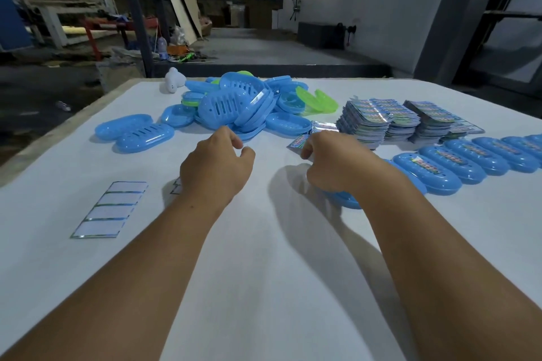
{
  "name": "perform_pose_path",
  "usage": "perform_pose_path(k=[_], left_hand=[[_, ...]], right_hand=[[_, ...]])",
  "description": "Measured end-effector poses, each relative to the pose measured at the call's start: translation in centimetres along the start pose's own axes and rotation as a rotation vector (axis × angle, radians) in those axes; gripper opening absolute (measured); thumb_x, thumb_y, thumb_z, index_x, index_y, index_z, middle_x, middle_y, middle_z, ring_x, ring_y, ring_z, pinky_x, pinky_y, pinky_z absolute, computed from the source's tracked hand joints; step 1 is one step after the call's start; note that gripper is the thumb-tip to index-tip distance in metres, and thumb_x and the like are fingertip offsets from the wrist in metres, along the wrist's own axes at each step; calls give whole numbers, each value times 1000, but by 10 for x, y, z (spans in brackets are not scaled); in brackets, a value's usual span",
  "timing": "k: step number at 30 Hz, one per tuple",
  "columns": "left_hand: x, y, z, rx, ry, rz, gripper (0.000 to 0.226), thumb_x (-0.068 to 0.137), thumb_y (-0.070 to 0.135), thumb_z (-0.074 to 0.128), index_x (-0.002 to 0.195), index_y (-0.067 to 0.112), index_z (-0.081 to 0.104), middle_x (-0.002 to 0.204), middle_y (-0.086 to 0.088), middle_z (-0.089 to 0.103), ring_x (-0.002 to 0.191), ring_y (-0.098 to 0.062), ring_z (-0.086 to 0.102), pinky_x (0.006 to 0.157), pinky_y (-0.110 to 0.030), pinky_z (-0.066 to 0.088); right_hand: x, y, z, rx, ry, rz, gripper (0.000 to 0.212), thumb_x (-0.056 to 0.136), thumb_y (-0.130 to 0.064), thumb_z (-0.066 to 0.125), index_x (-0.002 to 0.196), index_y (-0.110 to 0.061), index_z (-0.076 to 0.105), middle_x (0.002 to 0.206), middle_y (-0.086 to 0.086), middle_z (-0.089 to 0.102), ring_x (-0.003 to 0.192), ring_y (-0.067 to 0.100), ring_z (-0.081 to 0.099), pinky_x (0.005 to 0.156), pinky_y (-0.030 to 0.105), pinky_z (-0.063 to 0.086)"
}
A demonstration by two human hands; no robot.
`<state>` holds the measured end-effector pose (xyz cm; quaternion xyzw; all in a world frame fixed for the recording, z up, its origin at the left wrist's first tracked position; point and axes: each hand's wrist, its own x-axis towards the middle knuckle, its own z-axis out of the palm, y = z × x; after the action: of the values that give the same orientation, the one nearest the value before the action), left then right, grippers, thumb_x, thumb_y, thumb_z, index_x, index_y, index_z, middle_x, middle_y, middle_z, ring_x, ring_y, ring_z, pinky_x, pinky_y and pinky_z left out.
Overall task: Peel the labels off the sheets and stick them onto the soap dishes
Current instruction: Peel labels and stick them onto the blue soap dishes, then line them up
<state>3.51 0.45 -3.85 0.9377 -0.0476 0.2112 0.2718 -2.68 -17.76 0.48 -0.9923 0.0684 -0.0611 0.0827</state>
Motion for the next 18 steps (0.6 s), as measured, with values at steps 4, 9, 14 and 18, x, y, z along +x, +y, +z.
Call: perform_pose_path(k=[4, 9, 14, 18], left_hand=[[-1, 0, -1, -17, -15, -7, 14, 90, 43, 58, 95, 30, 56, 80, 5, 61, 76, -22, 58, 67, -31, 43], [4, -6, -7, -130, -22, -78, 12, 90, 40, 59, 94, 28, 59, 86, 7, 61, 78, -16, 56, 67, -29, 42], [41, -48, -30, 85, 107, -58, 23, 90, 38, 60, 108, 26, 63, 115, -4, 58, 108, -28, 54, 83, -39, 45], [67, -104, -52, 415, 23, -186, 50, 91, 54, 53, 131, 25, 56, 131, -12, 50, 121, -34, 45, 97, -44, 40]], right_hand=[[4, -7, 9, 96, -4, -119, 36, 85, -20, 62, 120, -27, 67, 119, 0, 63, 115, 26, 56, 89, 31, 46], [9, -14, 17, 134, 15, -195, 29, 91, -25, 62, 119, -28, 68, 115, -4, 64, 111, 20, 57, 81, 25, 36], [9, -17, 22, 177, 61, -221, 21, 93, -27, 63, 113, -27, 70, 103, -10, 63, 93, 14, 54, 74, 25, 35], [9, -17, 21, 193, 60, -223, 21, 94, -30, 63, 114, -28, 69, 107, -10, 65, 96, 15, 55, 75, 27, 34]])
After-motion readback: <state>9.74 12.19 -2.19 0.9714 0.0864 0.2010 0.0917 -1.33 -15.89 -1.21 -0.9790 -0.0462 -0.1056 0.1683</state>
